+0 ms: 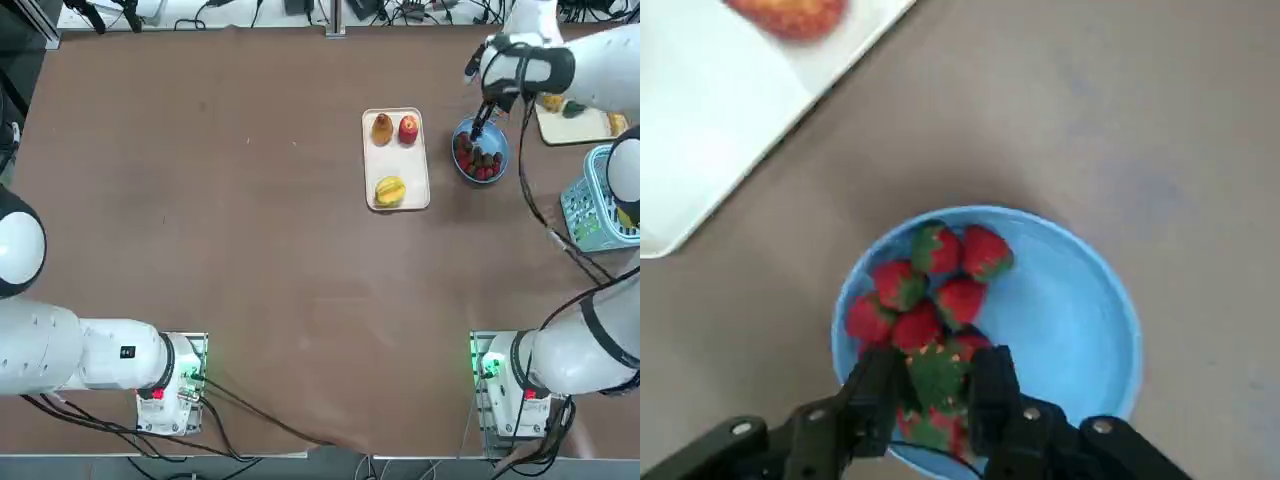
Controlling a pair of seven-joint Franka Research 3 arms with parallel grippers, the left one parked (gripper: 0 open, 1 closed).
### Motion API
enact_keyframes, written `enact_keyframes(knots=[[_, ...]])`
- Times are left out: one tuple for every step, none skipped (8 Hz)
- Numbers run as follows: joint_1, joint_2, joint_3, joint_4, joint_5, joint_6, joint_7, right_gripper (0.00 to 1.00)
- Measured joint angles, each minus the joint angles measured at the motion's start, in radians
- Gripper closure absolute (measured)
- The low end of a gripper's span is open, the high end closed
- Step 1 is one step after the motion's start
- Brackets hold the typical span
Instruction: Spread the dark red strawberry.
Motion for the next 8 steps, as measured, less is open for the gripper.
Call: enact_keyframes(knots=[[-0.022, 0.015, -0.001, 0.038, -0.030, -0.014, -0.018, 0.61], [-0.040, 0.045, -0.001, 0.061, -0.064, -0.012, -0.021, 0.61], [-0.060, 0.085, -0.002, 0.072, -0.082, 0.004, -0.023, 0.61], [-0.074, 0.129, -0.002, 0.074, -0.086, 0.034, -0.026, 0.61], [-0.081, 0.167, -0.002, 0.077, -0.087, 0.054, -0.027, 0.61], [-0.082, 0.190, -0.002, 0.084, -0.087, 0.060, -0.027, 0.59], [-0.083, 0.196, -0.002, 0.089, -0.087, 0.059, -0.027, 0.43], [-0.088, 0.193, -0.002, 0.096, -0.087, 0.046, -0.027, 0.27]])
